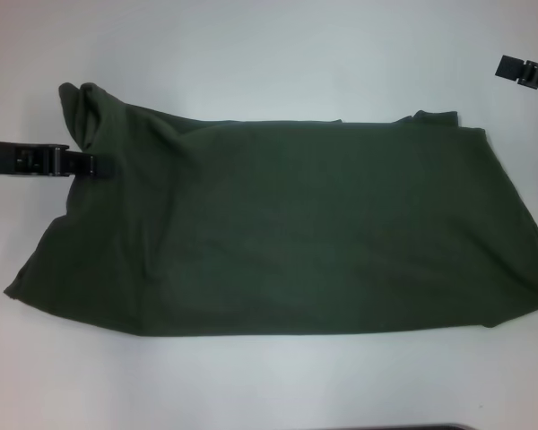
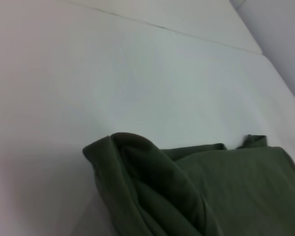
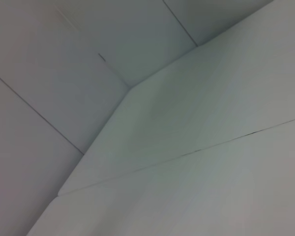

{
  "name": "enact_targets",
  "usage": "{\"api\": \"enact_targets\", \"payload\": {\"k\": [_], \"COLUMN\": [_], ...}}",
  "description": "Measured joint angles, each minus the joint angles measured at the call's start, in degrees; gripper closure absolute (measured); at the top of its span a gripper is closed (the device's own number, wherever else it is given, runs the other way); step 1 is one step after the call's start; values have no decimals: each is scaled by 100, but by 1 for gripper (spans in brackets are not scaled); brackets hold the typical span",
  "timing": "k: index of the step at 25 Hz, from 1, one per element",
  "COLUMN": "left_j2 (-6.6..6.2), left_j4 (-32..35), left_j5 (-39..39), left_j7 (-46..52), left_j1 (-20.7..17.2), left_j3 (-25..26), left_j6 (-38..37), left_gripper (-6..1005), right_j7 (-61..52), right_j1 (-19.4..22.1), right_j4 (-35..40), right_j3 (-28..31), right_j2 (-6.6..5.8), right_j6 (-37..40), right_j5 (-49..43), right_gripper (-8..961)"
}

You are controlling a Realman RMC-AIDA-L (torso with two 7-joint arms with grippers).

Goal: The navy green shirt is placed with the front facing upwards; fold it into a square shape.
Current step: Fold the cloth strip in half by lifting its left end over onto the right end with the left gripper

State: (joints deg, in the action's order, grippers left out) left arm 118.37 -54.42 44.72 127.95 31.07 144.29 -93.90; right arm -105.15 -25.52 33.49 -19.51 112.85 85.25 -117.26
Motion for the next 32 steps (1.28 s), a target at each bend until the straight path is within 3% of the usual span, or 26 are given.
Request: {"api": "enact_targets", "payload": {"k": [7, 32], "left_j2": [112, 66], "left_j4": [-238, -474], "left_j5": [4, -16], "left_j7": [21, 184], "left_j1": [42, 105], "left_j3": [-6, -17], "left_j6": [-163, -299], "left_gripper": [910, 911], "right_j7": [-22, -73], "right_j1": [-4, 4], "right_j4": [0, -1], "right_j3": [-44, -134], "right_j2": [-2, -47], "right_j6": [11, 72], "right_j5": [-10, -35], "right_gripper": [29, 29]}}
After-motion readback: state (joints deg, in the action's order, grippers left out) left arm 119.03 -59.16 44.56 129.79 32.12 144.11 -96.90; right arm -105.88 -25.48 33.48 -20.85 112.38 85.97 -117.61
